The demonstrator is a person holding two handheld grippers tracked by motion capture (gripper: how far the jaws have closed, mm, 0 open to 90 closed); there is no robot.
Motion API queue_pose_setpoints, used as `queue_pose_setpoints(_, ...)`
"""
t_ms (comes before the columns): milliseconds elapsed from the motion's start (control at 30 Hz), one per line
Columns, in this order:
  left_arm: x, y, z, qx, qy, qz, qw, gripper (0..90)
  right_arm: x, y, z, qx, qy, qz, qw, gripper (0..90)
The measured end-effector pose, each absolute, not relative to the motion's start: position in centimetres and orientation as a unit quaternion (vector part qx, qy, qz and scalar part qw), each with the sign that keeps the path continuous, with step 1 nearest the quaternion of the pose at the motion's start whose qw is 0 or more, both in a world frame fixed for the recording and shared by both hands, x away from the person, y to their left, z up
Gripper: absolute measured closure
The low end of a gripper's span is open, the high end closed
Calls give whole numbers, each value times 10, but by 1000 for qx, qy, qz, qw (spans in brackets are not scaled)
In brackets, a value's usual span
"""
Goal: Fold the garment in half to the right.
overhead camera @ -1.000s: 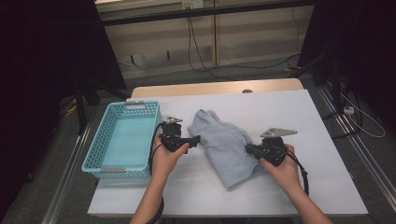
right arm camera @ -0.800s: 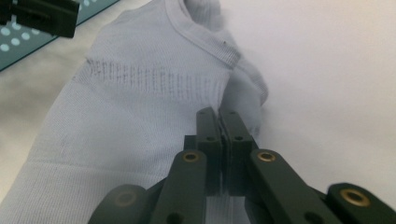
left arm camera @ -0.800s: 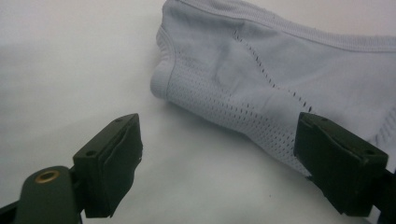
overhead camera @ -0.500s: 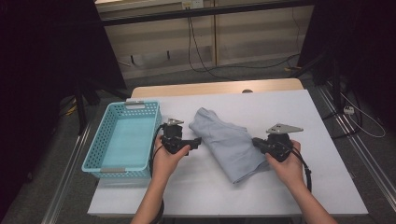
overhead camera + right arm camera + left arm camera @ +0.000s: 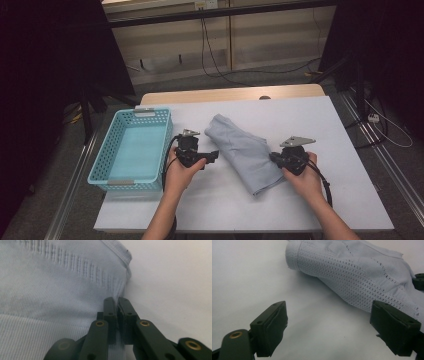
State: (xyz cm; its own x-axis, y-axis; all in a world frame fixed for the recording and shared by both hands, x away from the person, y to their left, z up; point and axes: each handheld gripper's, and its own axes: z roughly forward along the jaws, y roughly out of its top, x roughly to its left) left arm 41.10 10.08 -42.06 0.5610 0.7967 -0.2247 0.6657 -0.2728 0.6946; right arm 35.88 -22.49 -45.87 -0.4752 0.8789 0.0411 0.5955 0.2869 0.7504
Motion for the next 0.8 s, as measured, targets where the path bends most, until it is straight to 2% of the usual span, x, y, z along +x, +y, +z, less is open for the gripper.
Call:
queue_pose_setpoints(133, 410, 100, -420, 795, 460, 77, 388, 145, 358, -225, -460, 471, 777, 366, 200, 837)
queue_pose_setpoints(233, 410, 99, -420, 796, 459, 76, 387, 142, 357, -226, -460, 473, 776, 364, 204, 782)
queue_pose_setpoints(467, 409, 98, -418, 796, 458, 72, 388, 138, 354, -229, -454, 480, 767, 371, 208, 722)
queue_pose_setpoints(800, 406, 93, -415, 798, 454, 68, 390, 124, 346, -238, -444, 485, 751, 401, 200, 695)
